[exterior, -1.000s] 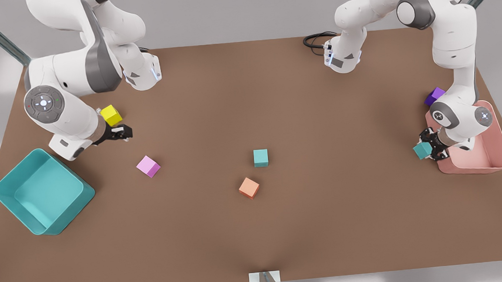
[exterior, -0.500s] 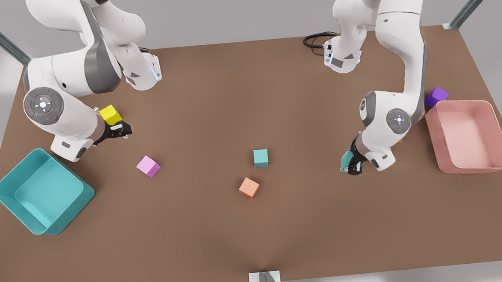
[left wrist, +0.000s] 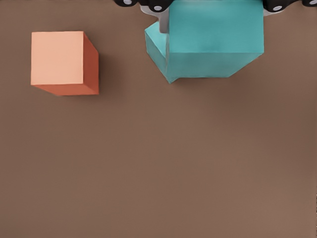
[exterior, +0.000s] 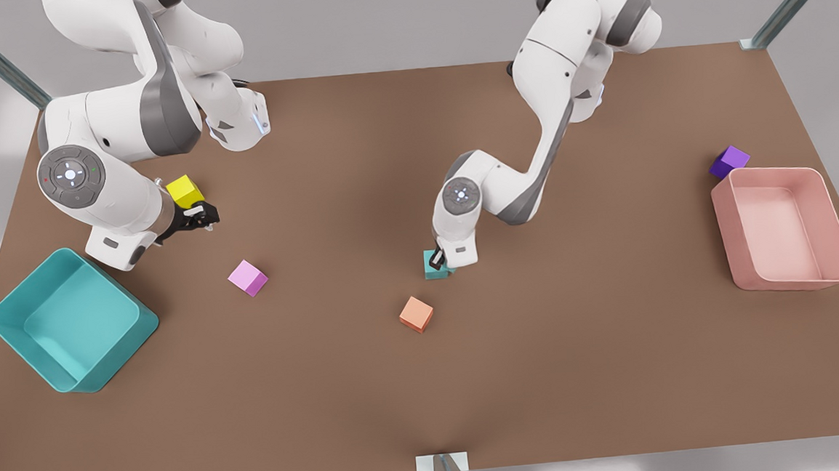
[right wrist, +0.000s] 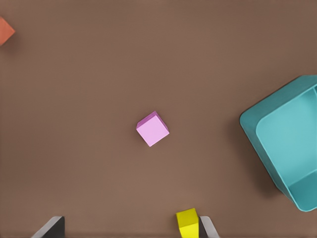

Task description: Stack the two blue cubes on top of each other

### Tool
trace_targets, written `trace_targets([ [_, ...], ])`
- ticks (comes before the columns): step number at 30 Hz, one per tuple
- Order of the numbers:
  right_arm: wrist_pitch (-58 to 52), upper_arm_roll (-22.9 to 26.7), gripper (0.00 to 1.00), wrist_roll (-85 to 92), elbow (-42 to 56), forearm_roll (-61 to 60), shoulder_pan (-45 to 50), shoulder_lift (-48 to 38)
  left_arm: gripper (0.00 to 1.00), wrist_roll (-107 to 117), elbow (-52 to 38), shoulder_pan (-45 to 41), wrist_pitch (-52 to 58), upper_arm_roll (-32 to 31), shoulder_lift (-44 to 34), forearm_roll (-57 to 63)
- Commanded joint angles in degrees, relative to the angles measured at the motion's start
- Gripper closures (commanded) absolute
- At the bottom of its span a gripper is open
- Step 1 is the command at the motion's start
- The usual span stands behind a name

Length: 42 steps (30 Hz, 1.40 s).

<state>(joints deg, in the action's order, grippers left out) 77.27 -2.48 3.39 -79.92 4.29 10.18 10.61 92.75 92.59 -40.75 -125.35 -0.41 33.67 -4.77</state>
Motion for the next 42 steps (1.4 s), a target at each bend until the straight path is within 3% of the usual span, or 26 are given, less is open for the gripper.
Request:
trace_targets([
  [1, 0.0, 0.0, 0.0, 2.1, 0.0, -0.1, 0.0, -0.1, 0.27, 13.3, 0.0, -0.1, -0.2, -0.1, 0.3, 0.3],
  [9, 0.0, 0.2, 0.0, 2.1, 1.1, -0.7, -0.9, 0.5, 0.25, 13.4, -0.2, -0.7, -6.4, -0.2, 1.6, 0.2],
  [12, -1.9, 0.2, 0.0, 2.1, 3.1, -6.1, -6.8, 0.4, 0.25, 13.4, -0.2, -0.8, -6.5, -0.2, 1.9, 0.2],
  [19, -5.6, 0.7, 0.0, 2.1, 7.3, -5.3, -7.6, 1.1, 0.24, 13.5, -0.4, -2.8, -6.5, -0.2, 2.6, 0.1],
  [20, -5.9, 0.6, 0.0, 2.1, 7.2, -5.3, -7.6, 1.6, 0.22, 13.5, -0.4, -2.6, -6.5, -0.1, 2.6, 0.1],
  [22, -5.8, 0.5, 0.0, 2.0, 7.5, -5.3, -7.6, 1.6, 0.0, 13.4, -0.4, -2.5, -6.5, -0.1, 2.6, 0.2],
  [35, -5.9, 0.6, 0.0, 2.0, 7.8, -5.0, -7.5, 2.3, 0.0, 13.4, -2.9, 0.4, -1.8, 0.1, 2.1, 0.3],
  [39, -5.8, 0.5, 0.0, 1.9, 7.8, -5.1, -7.4, 2.5, 0.0, 13.4, -3.0, 0.6, 17.5, 0.0, 0.4, 2.6],
  [41, -5.8, 0.5, 0.0, 1.9, 7.8, -5.1, -7.5, 2.5, 0.0, 13.7, -13.3, 0.6, 31.2, 0.1, -0.6, 1.1],
  [42, -5.8, 0.5, 0.0, 1.8, 7.8, -5.1, -7.4, 2.5, 0.0, 14.5, -20.0, 0.7, 32.0, 0.6, -0.6, -2.3],
])
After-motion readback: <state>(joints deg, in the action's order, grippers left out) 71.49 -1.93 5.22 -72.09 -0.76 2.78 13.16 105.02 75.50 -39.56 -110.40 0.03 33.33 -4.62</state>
